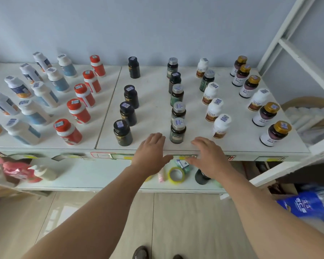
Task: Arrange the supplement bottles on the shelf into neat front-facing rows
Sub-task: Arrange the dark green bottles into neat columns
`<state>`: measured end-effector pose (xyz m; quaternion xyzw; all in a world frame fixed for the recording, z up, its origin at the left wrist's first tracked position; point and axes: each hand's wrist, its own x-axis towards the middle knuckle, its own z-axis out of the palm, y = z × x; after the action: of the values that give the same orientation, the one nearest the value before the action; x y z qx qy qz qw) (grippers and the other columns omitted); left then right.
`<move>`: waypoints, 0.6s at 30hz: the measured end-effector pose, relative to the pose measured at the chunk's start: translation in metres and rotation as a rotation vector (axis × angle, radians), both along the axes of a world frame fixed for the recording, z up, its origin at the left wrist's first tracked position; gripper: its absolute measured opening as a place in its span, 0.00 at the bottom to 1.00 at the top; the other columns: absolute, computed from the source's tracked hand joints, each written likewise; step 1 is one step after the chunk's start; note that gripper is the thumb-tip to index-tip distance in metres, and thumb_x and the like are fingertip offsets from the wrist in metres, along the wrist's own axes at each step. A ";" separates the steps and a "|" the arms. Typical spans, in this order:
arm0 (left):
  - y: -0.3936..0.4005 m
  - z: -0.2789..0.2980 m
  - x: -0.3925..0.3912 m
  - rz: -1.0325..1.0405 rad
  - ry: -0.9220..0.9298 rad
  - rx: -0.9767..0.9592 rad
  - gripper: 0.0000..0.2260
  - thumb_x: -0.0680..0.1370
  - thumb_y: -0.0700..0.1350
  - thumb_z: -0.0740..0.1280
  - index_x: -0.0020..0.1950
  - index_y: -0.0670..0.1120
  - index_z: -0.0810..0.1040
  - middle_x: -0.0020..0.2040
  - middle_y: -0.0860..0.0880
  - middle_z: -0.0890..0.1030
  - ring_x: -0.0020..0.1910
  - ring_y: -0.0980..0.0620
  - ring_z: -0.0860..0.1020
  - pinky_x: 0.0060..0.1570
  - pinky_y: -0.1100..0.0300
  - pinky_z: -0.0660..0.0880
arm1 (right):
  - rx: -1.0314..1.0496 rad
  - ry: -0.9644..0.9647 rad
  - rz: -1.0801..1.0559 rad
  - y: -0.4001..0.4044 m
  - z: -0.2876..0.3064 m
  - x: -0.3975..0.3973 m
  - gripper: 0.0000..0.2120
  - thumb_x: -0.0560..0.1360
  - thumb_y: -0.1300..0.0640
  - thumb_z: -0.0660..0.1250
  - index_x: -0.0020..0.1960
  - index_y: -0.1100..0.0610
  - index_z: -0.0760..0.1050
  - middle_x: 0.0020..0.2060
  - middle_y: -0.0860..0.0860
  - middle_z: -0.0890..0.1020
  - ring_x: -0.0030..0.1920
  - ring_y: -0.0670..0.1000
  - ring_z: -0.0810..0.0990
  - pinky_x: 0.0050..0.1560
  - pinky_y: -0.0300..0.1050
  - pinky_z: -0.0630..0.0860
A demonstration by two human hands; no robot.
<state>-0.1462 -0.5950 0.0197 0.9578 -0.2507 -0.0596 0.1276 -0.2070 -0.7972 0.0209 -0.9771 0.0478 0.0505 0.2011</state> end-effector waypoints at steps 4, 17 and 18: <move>-0.015 -0.031 -0.004 0.073 -0.067 -0.022 0.38 0.74 0.65 0.63 0.76 0.44 0.59 0.77 0.48 0.58 0.76 0.49 0.53 0.75 0.55 0.51 | -0.043 -0.168 -0.005 -0.007 -0.030 0.005 0.27 0.70 0.46 0.74 0.65 0.55 0.75 0.67 0.50 0.72 0.67 0.55 0.69 0.65 0.50 0.64; -0.017 -0.046 -0.004 0.100 -0.160 -0.112 0.33 0.75 0.57 0.68 0.72 0.39 0.67 0.74 0.44 0.66 0.74 0.45 0.61 0.74 0.56 0.52 | 0.006 -0.318 0.028 -0.017 -0.051 0.005 0.22 0.68 0.54 0.77 0.60 0.55 0.77 0.63 0.51 0.75 0.61 0.56 0.71 0.62 0.46 0.64; -0.017 -0.045 -0.004 0.098 -0.158 -0.110 0.33 0.75 0.57 0.68 0.73 0.39 0.66 0.74 0.45 0.66 0.75 0.46 0.60 0.74 0.56 0.51 | 0.001 -0.315 0.032 -0.017 -0.051 0.005 0.22 0.68 0.54 0.77 0.60 0.55 0.77 0.63 0.51 0.75 0.62 0.56 0.71 0.62 0.46 0.64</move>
<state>-0.1504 -0.6125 -0.0249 0.9622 -0.2155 0.0364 0.1623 -0.2023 -0.8137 -0.0303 -0.9734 0.0002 -0.1004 0.2059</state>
